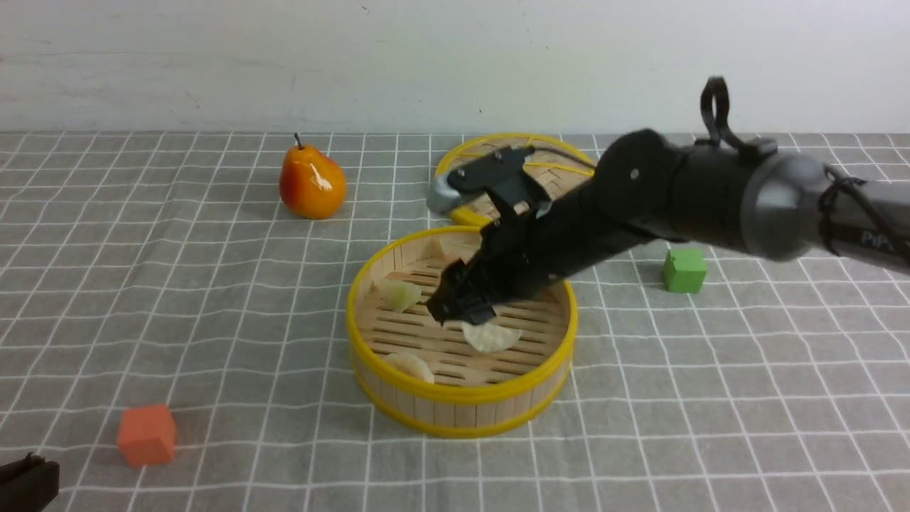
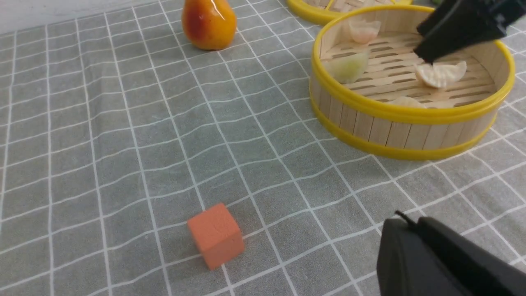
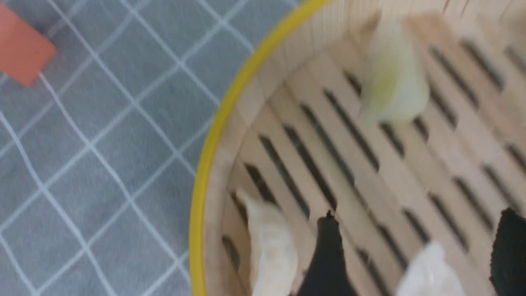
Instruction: Put the dumplings into the steamer on the table with the grey tablecloth.
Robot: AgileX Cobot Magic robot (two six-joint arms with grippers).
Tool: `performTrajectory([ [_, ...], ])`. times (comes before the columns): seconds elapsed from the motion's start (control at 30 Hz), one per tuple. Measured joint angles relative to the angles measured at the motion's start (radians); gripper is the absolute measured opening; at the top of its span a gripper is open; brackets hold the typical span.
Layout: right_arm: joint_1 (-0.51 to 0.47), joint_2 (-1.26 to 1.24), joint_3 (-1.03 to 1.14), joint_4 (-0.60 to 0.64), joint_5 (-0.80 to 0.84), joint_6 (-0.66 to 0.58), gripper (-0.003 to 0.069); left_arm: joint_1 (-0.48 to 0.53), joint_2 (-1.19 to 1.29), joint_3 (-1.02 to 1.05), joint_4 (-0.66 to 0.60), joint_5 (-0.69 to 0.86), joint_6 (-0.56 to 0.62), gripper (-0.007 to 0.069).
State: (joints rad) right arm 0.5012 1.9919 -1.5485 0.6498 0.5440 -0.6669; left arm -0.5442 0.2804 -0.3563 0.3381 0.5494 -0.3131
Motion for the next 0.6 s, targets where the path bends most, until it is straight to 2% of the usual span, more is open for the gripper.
performTrajectory([
  [0.27, -0.012, 0.147, -0.197, -0.161, -0.100, 0.019, 0.0444, 0.000, 0.000, 0.000, 0.006, 0.000, 0.000, 0.0030],
  [0.6, -0.052, 0.269, -0.279, -0.214, -0.099, 0.051, 0.0429, 0.000, 0.000, 0.000, 0.013, 0.006, 0.000, 0.0039],
])
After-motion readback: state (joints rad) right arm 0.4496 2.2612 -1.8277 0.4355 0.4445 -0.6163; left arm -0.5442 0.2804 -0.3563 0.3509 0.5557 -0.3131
